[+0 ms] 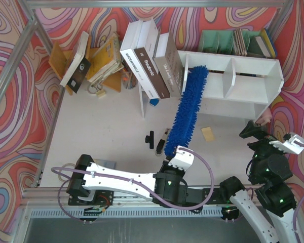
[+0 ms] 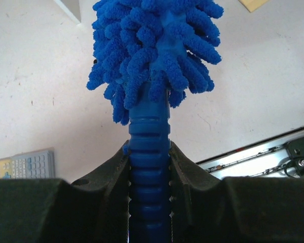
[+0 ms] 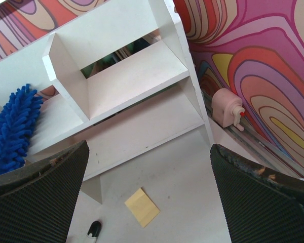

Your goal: Dust the bookshelf with a duster

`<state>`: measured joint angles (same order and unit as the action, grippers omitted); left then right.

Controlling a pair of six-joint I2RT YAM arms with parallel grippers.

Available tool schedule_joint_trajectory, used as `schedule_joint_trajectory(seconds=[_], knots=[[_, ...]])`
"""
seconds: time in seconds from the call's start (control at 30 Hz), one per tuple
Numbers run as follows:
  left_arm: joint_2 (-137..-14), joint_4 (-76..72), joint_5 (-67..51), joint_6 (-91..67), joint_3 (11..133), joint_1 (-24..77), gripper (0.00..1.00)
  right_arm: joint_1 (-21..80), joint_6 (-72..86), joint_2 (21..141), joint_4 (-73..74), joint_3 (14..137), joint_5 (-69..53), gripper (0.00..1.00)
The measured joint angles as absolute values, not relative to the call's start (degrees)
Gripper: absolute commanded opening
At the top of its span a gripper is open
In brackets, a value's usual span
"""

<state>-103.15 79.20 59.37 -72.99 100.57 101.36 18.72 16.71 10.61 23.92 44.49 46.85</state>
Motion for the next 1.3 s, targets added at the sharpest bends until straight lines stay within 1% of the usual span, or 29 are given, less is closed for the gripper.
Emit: schedule_joint_trajectory(seconds=[0.27, 0.4, 0.57, 0.77, 0.93, 1.1, 1.3], knots=[[-103.22, 69.21, 57.74, -59.27, 100.6, 101.06, 0.0, 18.72, 16.69, 10.61, 23.88, 44.49, 46.85, 0.91], [-103.22, 65.34, 57.43, -55.02, 100.12, 101.19, 0.0, 18.72, 16.69, 10.61, 23.88, 44.49, 46.85, 0.91], [-102.98, 65.73, 58.08, -56.36, 98.52, 101.27, 0.0, 18.72, 16.69, 10.61, 23.88, 44.49, 46.85, 0.91], [-100.71, 74.76, 60.14, -65.34, 97.01, 101.19, 0.0, 18.72, 16.69, 10.61, 23.88, 44.49, 46.85, 0.91], [-97.38, 79.0, 60.97, -68.51, 95.35, 100.73, 0.0, 18.72, 16.69, 10.61, 23.88, 44.49, 46.61, 0.91], [-97.27, 77.76, 61.01, -66.22, 95.37, 100.68, 0.0, 18.72, 16.69, 10.61, 23.88, 44.49, 46.54, 0.91], [-99.92, 70.67, 60.69, -57.25, 97.3, 100.33, 0.0, 18.72, 16.69, 10.61, 23.88, 44.49, 46.48, 0.91]])
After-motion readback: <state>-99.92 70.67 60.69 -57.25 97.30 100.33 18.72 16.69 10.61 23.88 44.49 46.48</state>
